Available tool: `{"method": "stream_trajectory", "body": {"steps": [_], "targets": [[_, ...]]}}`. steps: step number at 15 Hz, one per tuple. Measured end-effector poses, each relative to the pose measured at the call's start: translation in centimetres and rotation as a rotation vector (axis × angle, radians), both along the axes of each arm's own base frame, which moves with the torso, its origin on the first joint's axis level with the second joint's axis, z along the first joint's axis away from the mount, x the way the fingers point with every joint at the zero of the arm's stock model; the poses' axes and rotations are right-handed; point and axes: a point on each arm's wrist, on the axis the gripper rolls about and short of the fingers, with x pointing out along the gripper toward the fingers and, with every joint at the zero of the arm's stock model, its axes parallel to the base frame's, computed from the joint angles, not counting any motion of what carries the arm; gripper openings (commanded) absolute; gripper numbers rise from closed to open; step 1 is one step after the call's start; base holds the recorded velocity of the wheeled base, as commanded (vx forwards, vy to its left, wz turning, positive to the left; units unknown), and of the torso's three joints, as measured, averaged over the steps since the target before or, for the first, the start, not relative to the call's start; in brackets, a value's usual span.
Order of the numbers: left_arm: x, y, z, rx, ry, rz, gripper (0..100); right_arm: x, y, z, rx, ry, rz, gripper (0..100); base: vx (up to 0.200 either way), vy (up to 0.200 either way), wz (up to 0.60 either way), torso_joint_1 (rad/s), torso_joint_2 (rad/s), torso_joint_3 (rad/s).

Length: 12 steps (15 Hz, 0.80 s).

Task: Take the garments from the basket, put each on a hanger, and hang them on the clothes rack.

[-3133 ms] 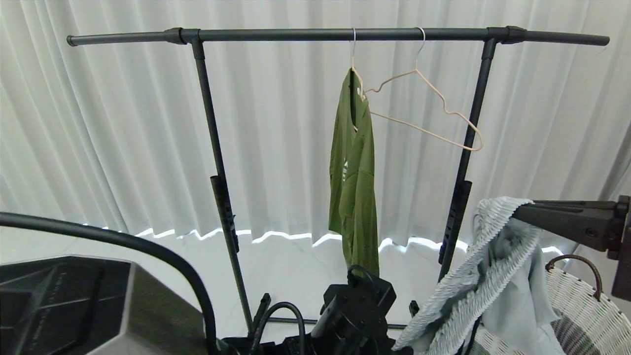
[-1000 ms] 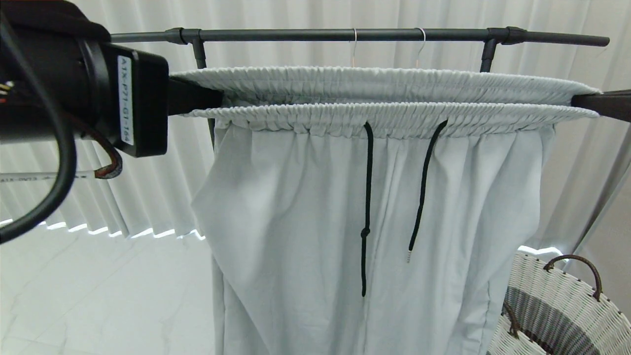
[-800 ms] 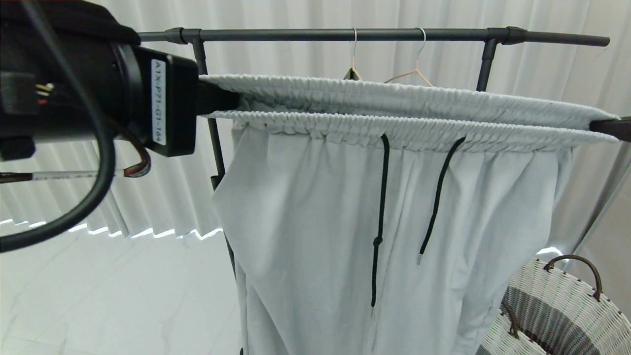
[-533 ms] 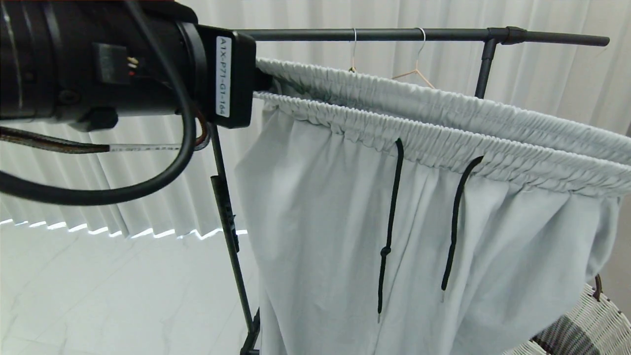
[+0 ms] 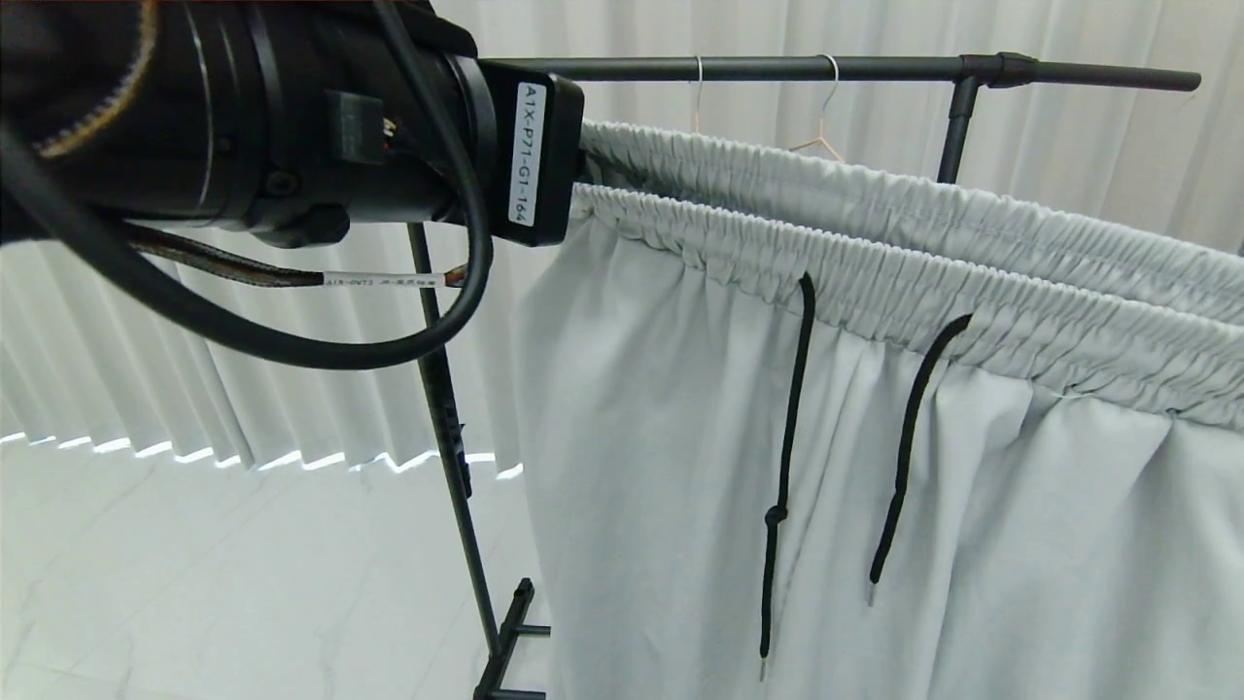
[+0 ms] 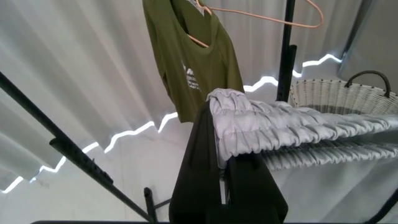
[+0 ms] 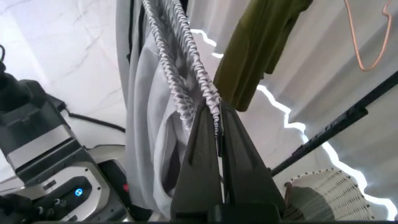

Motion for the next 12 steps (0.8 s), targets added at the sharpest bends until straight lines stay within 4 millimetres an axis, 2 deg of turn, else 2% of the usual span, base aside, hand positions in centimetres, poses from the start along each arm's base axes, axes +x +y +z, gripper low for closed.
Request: {"method": "stream_trajectory", "body": {"steps": [2,5,9,12], "targets": [[0.0,0.5,-0.4,0.026,0.025,0.013,0,0.6,0.1,-0.1,-0.03,-0.006,-0.099,0,0.0,0.0,0.0,0.0,0.0,0.0],[-1.2,1.7,-1.4,0.045,0.153,0.039,0,3.1,1.0,0.4,-0.037,-0.058,-0.268,0,0.0,0.0,0.0,0.0,0.0,0.0],[-3.5,2.0,-1.2,-0.031,0.218,0.01,0,7.6,3.5,1.9,0.09,-0.181,-0.304,0,0.0,0.0,0.0,0.0,0.0,0.0],[-6.0,1.3,-0.8,-0.049,0.227,-0.125,0,9.7,5.7,2.0,0.127,-0.199,-0.266,0,0.0,0.0,0.0,0.0,0.0,0.0]]}}
